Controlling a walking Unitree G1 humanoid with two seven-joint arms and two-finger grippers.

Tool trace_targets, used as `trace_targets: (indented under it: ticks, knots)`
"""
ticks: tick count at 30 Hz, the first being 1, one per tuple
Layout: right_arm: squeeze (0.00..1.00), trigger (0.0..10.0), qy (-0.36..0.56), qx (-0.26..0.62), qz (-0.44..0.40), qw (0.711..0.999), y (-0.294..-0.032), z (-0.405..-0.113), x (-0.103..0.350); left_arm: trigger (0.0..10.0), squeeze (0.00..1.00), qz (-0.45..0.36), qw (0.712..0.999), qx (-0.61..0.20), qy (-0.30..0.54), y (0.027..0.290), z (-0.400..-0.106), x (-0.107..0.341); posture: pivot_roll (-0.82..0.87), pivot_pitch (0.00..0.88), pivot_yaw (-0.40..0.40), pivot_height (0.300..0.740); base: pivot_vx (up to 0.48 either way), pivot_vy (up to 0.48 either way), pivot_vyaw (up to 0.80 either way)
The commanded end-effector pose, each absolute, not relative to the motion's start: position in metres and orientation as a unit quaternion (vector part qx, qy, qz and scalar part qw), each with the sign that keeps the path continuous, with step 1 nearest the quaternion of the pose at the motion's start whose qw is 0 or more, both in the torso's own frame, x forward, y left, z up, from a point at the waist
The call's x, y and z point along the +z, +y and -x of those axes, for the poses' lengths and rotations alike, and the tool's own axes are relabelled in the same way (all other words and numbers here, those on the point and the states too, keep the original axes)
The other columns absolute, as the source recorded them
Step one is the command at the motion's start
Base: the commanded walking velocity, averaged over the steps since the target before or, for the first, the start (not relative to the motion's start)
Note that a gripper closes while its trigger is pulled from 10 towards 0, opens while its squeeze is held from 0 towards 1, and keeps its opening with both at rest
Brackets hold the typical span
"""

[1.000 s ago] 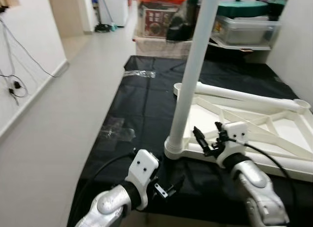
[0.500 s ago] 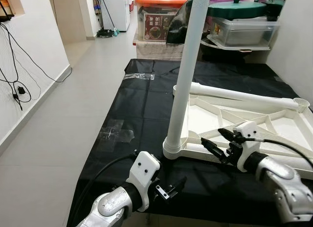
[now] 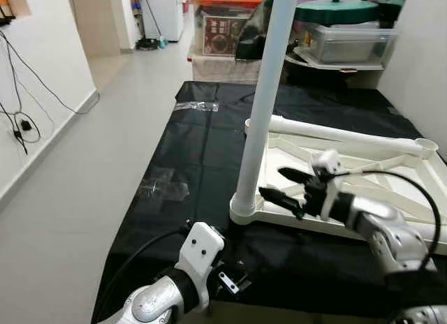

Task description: Building children table

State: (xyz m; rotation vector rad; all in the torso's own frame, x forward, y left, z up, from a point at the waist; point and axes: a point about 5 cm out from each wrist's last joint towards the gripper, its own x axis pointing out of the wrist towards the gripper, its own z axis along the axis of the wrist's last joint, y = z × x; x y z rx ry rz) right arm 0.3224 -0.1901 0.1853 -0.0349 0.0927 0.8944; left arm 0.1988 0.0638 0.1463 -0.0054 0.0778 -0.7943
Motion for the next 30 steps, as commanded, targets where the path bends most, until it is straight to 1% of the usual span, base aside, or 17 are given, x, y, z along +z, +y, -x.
trace_targets:
  ticks: [1,4,7,8,10,15,18,19,20,21,22,23,24,25,26,28,30]
  knots:
    - [0.0,10.0,0.045,0.456,0.01,0.889,-0.181,-0.325,0.183,10.0,0.0,0.003,0.921,-0.386,0.043,0.065,-0.195,0.147,0.19,0.0,-0.107,0.74,0.0,0.0,0.0]
    - [0.0,10.0,0.044,0.468,0.009,0.883,-0.176,-0.328,0.185,10.0,0.0,0.004,0.922,-0.385,0.044,0.065,-0.193,0.148,0.19,0.0,-0.108,0.74,0.0,0.0,0.0]
    - [0.0,10.0,0.035,0.484,0.009,0.874,-0.159,-0.341,0.191,10.0,0.0,0.006,0.922,-0.384,0.046,0.065,-0.19,0.149,0.19,0.0,-0.116,0.74,0.0,0.0,0.0]
    - [0.0,10.0,0.035,0.484,0.009,0.874,-0.159,-0.341,0.191,10.0,0.0,0.006,0.922,-0.384,0.046,0.065,-0.19,0.149,0.19,0.0,-0.116,0.74,0.0,0.0,0.0]
    - [0.0,10.0,0.027,0.492,0.005,0.87,-0.149,-0.347,0.196,10.0,0.0,0.007,0.923,-0.383,0.047,0.065,-0.189,0.15,0.19,0.0,-0.119,0.74,0.0,0.0,0.0]
    - [0.0,10.0,0.02,0.491,0.002,0.871,-0.138,-0.357,0.2,10.0,0.0,0.008,0.923,-0.382,0.05,0.064,-0.187,0.151,0.19,0.0,-0.121,0.74,0.0,0.0,0.0]
    - [0.0,10.0,0.02,0.492,-0.005,0.871,-0.125,-0.366,0.201,10.0,0.0,0.008,0.923,-0.381,0.053,0.064,-0.185,0.151,0.2,0.0,-0.13,0.74,0.0,0.0,0.0]
    - [0.0,6.9,0.021,0.5,-0.01,0.866,-0.122,-0.367,0.2,10.0,0.0,0.008,0.923,-0.381,0.053,0.064,-0.185,0.151,0.2,0.001,-0.133,0.74,0.0,0.0,0.0]
    - [0.0,6.9,0.021,0.5,-0.01,0.866,-0.122,-0.367,0.2,10.0,0.0,0.008,0.923,-0.381,0.053,0.064,-0.185,0.151,0.2,0.001,-0.133,0.74,0.0,0.0,0.0]
    - [0.0,0.5,0.024,0.514,-0.022,0.857,-0.119,-0.366,0.199,10.0,0.0,0.008,0.923,-0.38,0.054,0.064,-0.185,0.151,0.2,0.001,-0.134,0.74,0.0,0.0,0.0]
    - [0.0,0.0,0.027,0.538,-0.032,0.842,-0.116,-0.361,0.197,10.0,0.0,0.008,0.924,-0.38,0.055,0.063,-0.185,0.151,0.21,0.001,-0.135,0.74,0.0,0.0,0.0]
    - [0.0,0.0,0.029,0.556,-0.039,0.83,-0.114,-0.358,0.196,10.0,0.0,0.008,0.924,-0.379,0.055,0.063,-0.185,0.151,0.21,0.001,-0.135,0.74,0.0,0.0,0.0]
    - [0.0,0.0,0.029,0.556,-0.039,0.83,-0.114,-0.358,0.196,10.0,0.0,0.008,0.924,-0.379,0.055,0.063,-0.185,0.151,0.21,0.001,-0.135,0.74,0.0,0.0,0.0]
    - [0.0,0.0,0.033,0.577,-0.039,0.815,-0.114,-0.352,0.194,10.0,0.0,0.007,0.924,-0.379,0.055,0.063,-0.185,0.151,0.21,0.0,-0.134,0.74,0.0,0.0,0.0]
    - [0.0,0.0,0.033,0.577,-0.039,0.815,-0.114,-0.352,0.194,10.0,0.0,0.007,0.924,-0.379,0.055,0.063,-0.185,0.151,0.21,0.0,-0.134,0.74,0.0,0.0,0.0]
    - [0.0,0.0,0.039,0.599,-0.035,0.799,-0.115,-0.342,0.189,10.0,0.0,0.007,0.924,-0.379,0.056,0.063,-0.187,0.15,0.2,0.0,-0.128,0.74,0.0,0.0,0.0]
    - [0.0,0.0,0.04,0.598,-0.034,0.8,-0.117,-0.34,0.187,10.0,0.0,0.007,0.923,-0.38,0.055,0.063,-0.188,0.15,0.19,0.0,-0.125,0.74,0.0,0.0,0.0]
